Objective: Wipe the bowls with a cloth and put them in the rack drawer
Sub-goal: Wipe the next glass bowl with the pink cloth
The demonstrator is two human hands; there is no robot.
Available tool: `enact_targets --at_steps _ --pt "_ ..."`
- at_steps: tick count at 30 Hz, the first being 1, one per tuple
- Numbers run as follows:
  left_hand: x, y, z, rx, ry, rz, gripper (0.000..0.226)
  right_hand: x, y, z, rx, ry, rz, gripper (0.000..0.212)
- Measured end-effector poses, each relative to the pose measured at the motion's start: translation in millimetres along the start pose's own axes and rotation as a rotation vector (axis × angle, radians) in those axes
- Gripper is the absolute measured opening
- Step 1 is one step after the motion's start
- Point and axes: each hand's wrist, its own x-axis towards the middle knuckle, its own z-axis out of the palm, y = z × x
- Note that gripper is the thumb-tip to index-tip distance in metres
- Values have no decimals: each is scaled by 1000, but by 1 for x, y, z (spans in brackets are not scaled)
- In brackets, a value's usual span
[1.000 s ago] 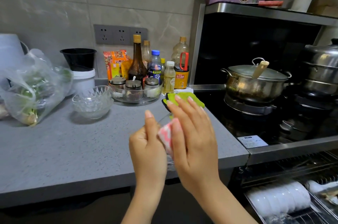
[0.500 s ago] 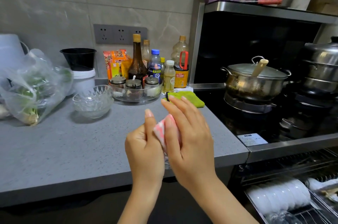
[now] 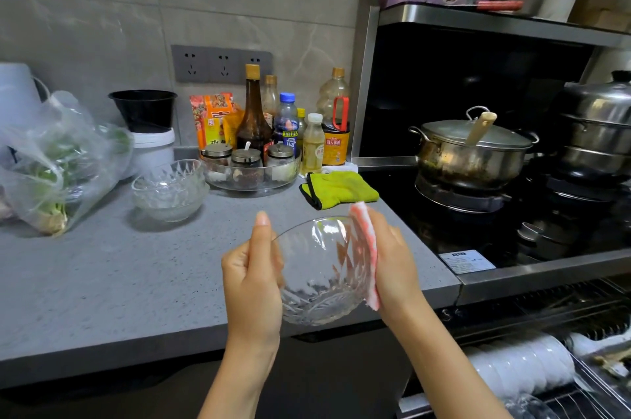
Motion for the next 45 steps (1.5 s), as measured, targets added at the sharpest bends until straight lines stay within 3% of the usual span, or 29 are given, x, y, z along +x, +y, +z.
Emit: enact_targets --at_steps 4,8,11,14,16,19,24,26,30,31,36,38,42,45 --pt "6 -5 -8 185 -82 152 69 -2 0 -1 -75 60 -45 57" --pt "13 9 -10 442 -279 308 58 -2 -8 1 -206 -74 -81 65" --pt "13 13 -4 524 -341 349 63 -5 -12 7 -220 -100 -150 66" --pt "11 14 -1 446 -276 288 67 -2 -4 8 -227 -90 -288 69" --pt "9 14 0 351 -179 205 67 -1 5 9 -256 -65 -395 60" --pt "6 13 4 200 -35 92 60 -7 17 16 -460 45 -630 39" --pt "-2 4 14 126 4 14 66 -15 20 30 -790 87 -876 41" --pt "-4 4 14 165 18 47 67 -9 14 29 -708 74 -804 40" --pt "1 10 8 105 96 36 58 5 9 16 -356 -25 -435 44" --pt "3 8 7 88 116 19 59 3 11 16 -349 -16 -418 45" --pt "2 0 10 141 70 35 68 -10 22 33 -783 93 -765 46" --pt "1 0 9 168 45 46 63 -5 19 32 -751 86 -765 44" --pt "4 2 1 148 37 33 56 6 13 22 -412 -13 -434 50" --pt "6 -1 -7 63 25 -23 72 8 7 14 -217 -46 -199 56"
